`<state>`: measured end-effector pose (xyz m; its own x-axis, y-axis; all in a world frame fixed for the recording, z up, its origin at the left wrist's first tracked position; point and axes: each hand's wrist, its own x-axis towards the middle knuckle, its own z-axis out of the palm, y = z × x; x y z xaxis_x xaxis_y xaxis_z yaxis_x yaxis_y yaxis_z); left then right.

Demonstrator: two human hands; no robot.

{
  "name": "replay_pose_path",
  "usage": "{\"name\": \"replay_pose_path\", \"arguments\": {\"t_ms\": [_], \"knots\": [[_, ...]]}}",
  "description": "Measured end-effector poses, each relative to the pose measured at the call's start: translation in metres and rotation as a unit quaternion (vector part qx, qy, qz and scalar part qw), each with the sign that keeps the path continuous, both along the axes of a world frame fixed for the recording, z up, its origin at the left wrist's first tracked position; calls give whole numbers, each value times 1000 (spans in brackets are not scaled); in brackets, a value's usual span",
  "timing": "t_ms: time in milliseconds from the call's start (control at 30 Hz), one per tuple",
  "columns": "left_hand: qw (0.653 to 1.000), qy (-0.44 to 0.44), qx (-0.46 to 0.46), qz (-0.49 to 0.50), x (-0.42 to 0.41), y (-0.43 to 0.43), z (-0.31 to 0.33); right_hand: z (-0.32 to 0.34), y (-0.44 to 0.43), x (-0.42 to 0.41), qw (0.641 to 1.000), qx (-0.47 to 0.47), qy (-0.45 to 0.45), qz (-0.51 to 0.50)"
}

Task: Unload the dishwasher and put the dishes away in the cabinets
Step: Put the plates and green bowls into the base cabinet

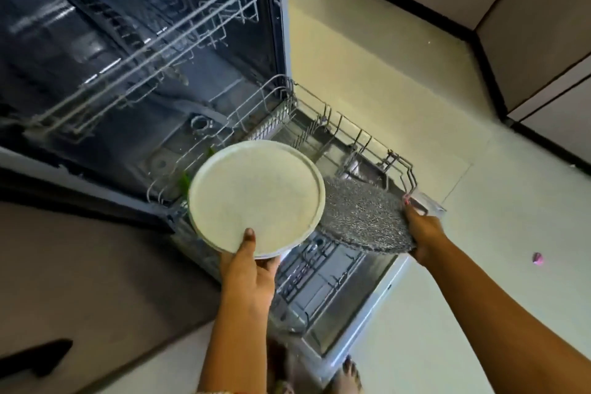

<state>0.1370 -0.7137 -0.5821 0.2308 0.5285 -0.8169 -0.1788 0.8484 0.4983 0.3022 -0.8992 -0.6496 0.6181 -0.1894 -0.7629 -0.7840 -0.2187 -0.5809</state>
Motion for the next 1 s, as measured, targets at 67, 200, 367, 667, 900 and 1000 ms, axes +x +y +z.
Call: {"name": "replay_pose_path", "arguments": {"t_ms": [67, 200, 367, 667, 900, 1000], "knots": [[1000, -1, -15, -17, -22, -4, 5, 2, -16, -20, 1000, 11, 27, 9], [997, 18, -48, -57, -56, -16, 11, 3, -33, -58, 994, -75, -47, 71], [986, -28, -99, -128, -117, -36, 15, 14, -48, -120, 992, -6, -59, 107], [978, 86, -148, -116, -338, -49, 29, 23, -46, -307, 973, 47, 33, 221], [986, 62, -96, 124, -527, -16, 52, 33, 58, -460, 918, 162, 145, 331], [976, 25, -45, 210, -566, 10, 62, 52, 126, -497, 905, 227, 134, 333]]}}
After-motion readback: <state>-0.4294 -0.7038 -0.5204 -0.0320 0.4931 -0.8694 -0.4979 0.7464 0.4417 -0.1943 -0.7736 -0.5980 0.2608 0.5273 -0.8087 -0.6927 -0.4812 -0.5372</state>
